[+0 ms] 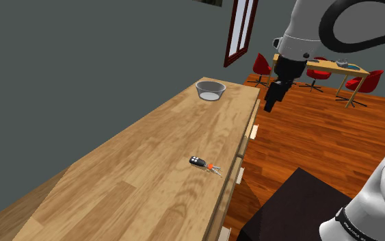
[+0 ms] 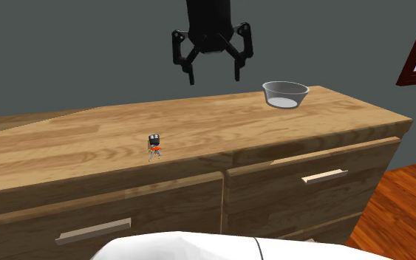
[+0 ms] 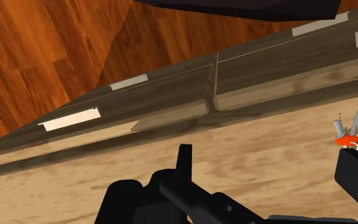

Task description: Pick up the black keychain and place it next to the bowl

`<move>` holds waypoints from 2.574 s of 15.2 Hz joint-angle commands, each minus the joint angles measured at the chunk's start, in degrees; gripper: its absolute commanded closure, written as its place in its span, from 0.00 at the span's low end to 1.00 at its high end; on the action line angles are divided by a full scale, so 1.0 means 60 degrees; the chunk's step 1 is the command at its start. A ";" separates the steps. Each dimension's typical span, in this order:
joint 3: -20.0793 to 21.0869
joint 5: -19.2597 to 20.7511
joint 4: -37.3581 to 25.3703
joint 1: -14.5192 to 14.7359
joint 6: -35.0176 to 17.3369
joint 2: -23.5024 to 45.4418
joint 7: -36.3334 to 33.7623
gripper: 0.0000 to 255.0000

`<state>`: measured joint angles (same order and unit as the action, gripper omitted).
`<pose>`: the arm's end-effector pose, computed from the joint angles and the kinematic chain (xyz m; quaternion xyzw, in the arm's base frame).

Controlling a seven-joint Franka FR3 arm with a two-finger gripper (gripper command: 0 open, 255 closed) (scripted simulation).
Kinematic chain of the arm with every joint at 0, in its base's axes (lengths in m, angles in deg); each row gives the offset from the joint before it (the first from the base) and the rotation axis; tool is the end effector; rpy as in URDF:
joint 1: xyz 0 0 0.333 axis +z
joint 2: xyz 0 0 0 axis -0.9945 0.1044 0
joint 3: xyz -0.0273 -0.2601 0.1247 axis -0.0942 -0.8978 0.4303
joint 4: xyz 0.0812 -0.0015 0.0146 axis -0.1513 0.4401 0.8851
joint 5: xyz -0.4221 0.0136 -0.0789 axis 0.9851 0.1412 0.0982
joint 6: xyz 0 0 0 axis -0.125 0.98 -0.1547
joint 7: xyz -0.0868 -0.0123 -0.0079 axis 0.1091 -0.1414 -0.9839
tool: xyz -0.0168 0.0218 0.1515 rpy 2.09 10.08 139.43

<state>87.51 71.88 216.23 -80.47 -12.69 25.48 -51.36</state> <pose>0.4024 0.0891 0.4882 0.9958 0.0673 0.0441 0.0447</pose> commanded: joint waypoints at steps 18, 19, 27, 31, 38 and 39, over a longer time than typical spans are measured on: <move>0.2574 -0.0206 -0.0049 0.0490 -0.4629 0.4830 -0.3216 0.00; 0.2689 -0.0070 -0.0174 0.0503 -0.4830 0.5181 -0.3445 0.00; 0.2814 0.0498 0.0015 0.0465 -0.5902 0.6159 -0.3960 0.00; 0.2813 0.0542 0.0035 0.0462 -0.5976 0.6220 -0.3992 0.00; 0.2813 0.0541 0.0035 0.0462 -0.5974 0.6218 -0.3991 1.00; 0.2812 0.0540 0.0038 0.0461 -0.5975 0.6216 -0.3987 1.00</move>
<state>104.44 75.07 216.41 -77.66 -48.59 62.69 -75.27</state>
